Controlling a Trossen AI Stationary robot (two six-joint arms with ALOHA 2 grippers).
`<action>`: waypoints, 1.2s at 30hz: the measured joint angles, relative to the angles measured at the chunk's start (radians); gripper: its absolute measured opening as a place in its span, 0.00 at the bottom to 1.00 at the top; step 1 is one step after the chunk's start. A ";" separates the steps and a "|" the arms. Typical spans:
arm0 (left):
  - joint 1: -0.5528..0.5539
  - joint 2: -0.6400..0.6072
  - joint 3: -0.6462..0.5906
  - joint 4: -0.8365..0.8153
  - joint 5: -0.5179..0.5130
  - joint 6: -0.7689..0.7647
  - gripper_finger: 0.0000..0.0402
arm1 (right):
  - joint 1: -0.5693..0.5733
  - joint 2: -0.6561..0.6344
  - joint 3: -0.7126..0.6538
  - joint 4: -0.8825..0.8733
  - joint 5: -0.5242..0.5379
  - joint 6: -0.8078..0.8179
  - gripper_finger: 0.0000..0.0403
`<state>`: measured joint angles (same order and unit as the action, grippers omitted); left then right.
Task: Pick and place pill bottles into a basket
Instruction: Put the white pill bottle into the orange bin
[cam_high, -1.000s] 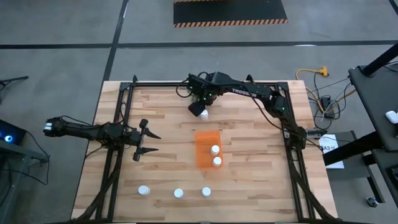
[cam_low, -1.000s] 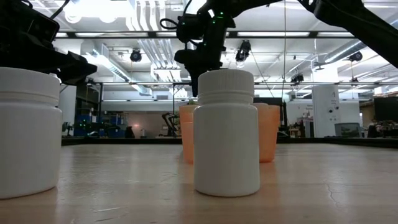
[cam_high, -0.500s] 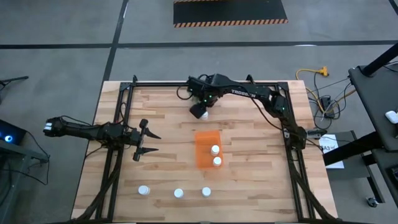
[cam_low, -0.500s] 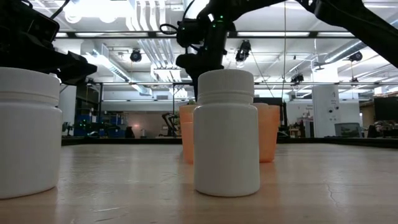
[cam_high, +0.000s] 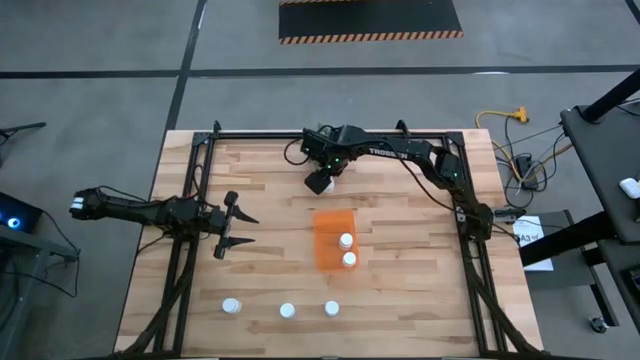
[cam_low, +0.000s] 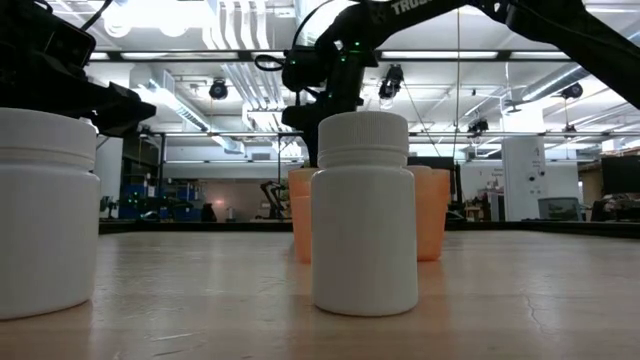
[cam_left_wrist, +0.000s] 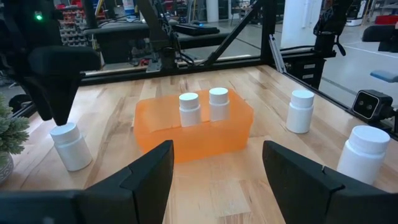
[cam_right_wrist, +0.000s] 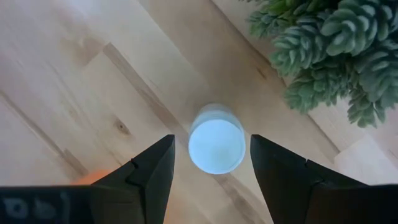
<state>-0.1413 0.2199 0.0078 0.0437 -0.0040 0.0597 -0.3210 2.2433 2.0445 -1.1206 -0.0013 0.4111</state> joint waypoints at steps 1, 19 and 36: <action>0.000 0.000 0.000 0.000 0.000 0.000 0.57 | 0.000 0.000 0.000 0.000 0.000 -0.001 0.49; 0.000 0.000 0.000 0.000 0.000 0.000 0.57 | -0.001 0.002 -0.077 0.095 0.004 -0.029 0.49; 0.000 0.000 0.000 0.000 0.000 0.000 0.57 | -0.003 0.002 -0.142 0.122 0.009 -0.043 0.45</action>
<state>-0.1417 0.2199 0.0075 0.0441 -0.0043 0.0597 -0.3237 2.2448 1.9022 -0.9986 0.0076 0.3679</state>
